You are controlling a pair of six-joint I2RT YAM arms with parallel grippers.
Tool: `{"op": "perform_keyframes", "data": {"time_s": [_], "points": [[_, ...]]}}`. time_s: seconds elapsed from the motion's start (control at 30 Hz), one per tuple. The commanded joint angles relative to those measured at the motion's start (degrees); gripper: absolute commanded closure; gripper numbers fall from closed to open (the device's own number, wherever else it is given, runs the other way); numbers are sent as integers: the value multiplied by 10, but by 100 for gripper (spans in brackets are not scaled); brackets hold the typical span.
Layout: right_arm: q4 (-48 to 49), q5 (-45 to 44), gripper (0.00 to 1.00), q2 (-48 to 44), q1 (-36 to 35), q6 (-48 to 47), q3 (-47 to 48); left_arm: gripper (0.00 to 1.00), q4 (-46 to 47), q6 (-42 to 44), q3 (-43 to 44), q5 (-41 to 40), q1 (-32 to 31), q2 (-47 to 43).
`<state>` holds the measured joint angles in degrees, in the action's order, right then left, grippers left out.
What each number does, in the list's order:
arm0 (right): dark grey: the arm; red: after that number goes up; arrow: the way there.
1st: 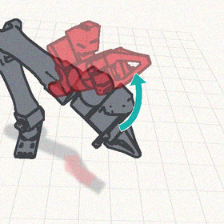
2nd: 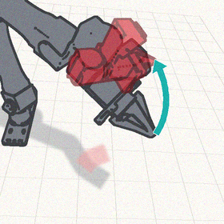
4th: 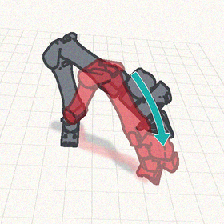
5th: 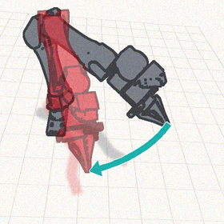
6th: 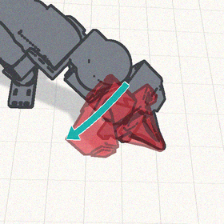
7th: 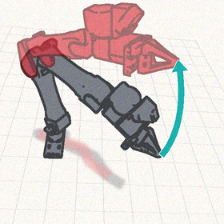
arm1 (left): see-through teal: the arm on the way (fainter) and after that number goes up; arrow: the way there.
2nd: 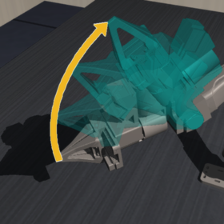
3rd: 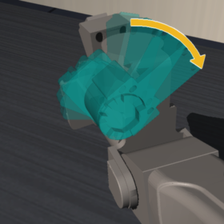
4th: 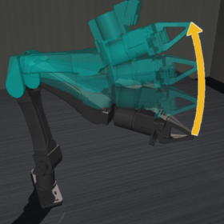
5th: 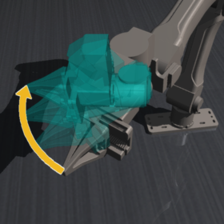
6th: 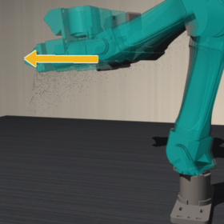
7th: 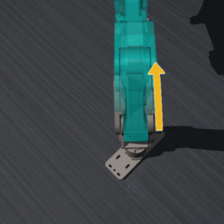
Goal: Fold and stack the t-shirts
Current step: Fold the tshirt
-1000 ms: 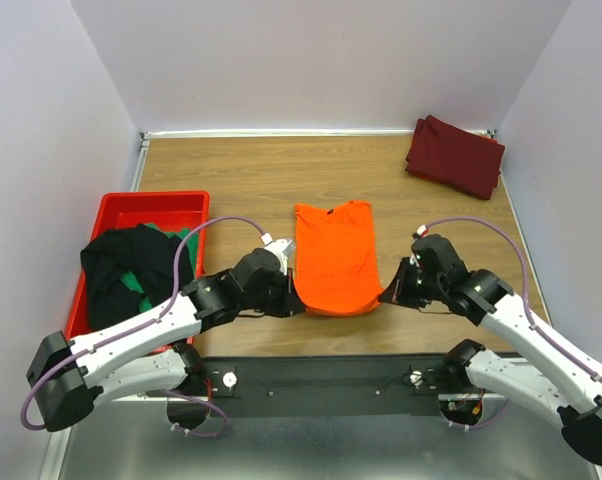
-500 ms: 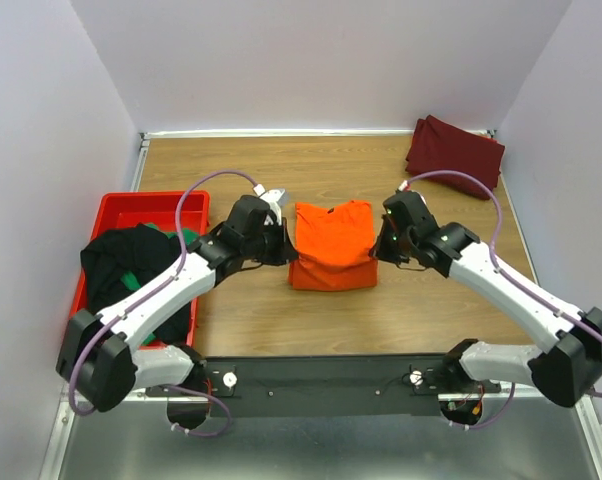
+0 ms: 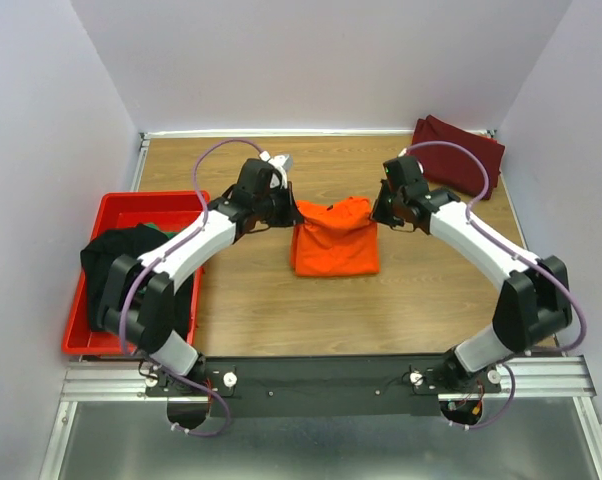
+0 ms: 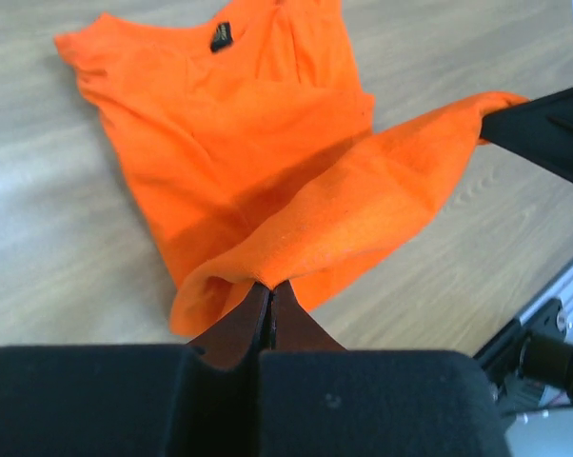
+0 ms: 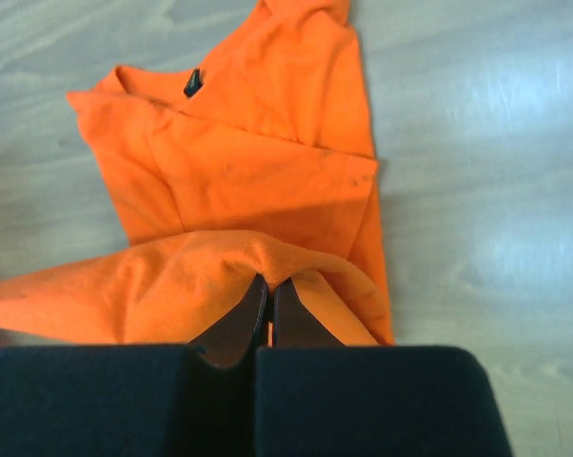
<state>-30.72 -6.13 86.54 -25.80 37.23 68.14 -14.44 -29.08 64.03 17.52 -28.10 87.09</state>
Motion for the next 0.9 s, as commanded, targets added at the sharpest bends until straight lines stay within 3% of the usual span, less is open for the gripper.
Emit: {"op": "perform_keyframes", "data": {"time_s": [0.0,0.2,0.4,0.43,0.47,0.53,0.57,0.63,0.67,0.73,0.83,0.87], "points": [[46,36,100,58,30,-30,41,100,39,4,43,25,20,61],[89,81,95,176,65,-55,102,100,62,-8,108,50,45,166],[110,108,70,298,81,-92,229,99,101,-26,147,42,78,230],[110,107,63,310,83,-95,248,94,104,-26,152,39,81,235],[109,106,51,330,85,-99,262,81,108,-26,157,40,93,239],[109,104,40,340,94,-100,288,67,107,-27,167,41,106,244],[109,103,31,340,95,-101,298,48,110,-27,167,38,110,239],[109,95,28,320,100,-105,294,41,112,-26,165,29,122,218],[109,89,28,311,100,-113,279,31,107,-24,165,24,123,209],[109,90,30,279,100,-112,257,32,90,-19,173,-4,123,194],[115,111,39,242,95,-107,203,56,67,-24,178,-11,117,186],[121,111,45,235,92,-108,191,73,60,-23,179,-18,101,185]]}}
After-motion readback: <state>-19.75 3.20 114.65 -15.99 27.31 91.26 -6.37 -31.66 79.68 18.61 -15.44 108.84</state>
